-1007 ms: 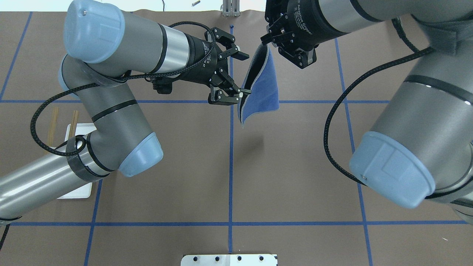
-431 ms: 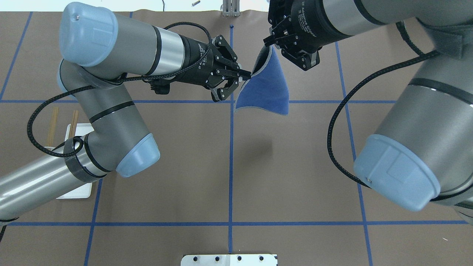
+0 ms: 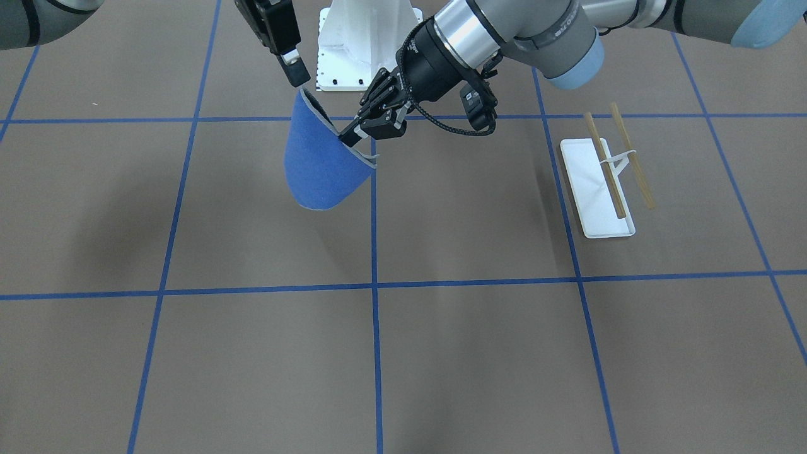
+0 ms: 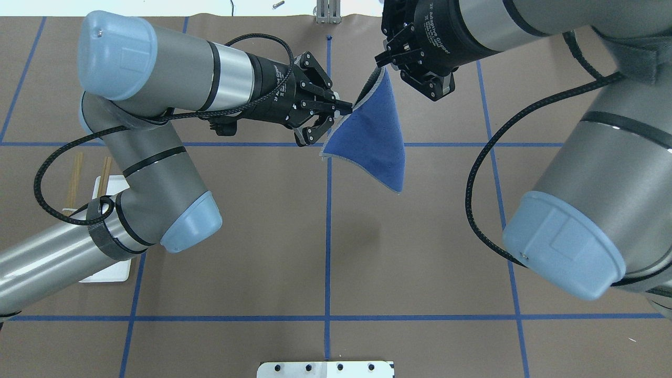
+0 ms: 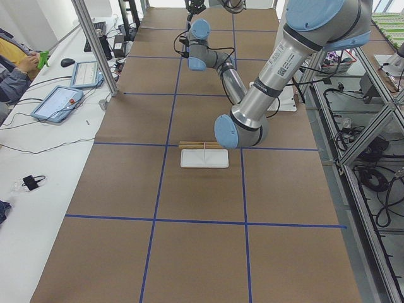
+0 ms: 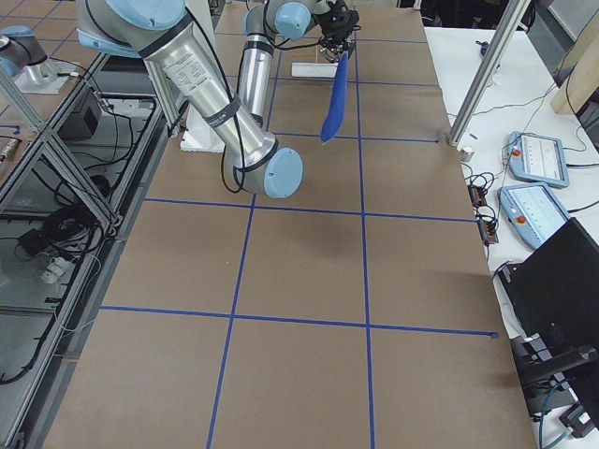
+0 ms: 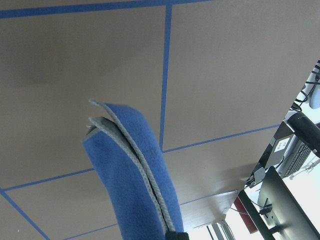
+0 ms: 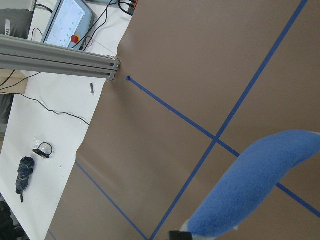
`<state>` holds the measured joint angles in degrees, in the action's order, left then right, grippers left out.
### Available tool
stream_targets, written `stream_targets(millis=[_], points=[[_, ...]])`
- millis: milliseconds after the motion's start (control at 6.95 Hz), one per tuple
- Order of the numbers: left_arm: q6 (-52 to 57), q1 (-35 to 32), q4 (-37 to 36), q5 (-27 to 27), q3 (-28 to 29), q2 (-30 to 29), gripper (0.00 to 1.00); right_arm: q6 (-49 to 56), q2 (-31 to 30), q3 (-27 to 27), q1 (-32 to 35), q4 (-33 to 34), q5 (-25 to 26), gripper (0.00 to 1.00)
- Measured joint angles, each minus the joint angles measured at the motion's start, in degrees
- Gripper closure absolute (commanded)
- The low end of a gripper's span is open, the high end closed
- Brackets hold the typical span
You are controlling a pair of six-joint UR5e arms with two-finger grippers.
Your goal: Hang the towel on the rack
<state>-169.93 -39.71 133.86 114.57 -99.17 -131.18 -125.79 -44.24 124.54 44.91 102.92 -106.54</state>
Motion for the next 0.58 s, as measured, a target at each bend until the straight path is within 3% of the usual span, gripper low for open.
stream_targets(millis=[144,288,431,575], points=[[0.0,0.0,0.5,0.0,0.0,0.1,1.0,0.1,0.0,0.0,0.0,0.0,0.0,1.0],[0.1,0.0,1.3,0.0,0.0,0.4,1.0,0.3,0.0,0.0,0.0,0.0,0.0,0.26],[0.6,0.0,2.2,0.0,0.0,0.7,1.0,0.5,-0.1,0.0,0.0,-0.3,0.0,0.0],[1.3,0.0,2.6,0.1,0.0,1.0,1.0,0.6,-0.4,0.1,0.0,-1.1,0.0,0.0]])
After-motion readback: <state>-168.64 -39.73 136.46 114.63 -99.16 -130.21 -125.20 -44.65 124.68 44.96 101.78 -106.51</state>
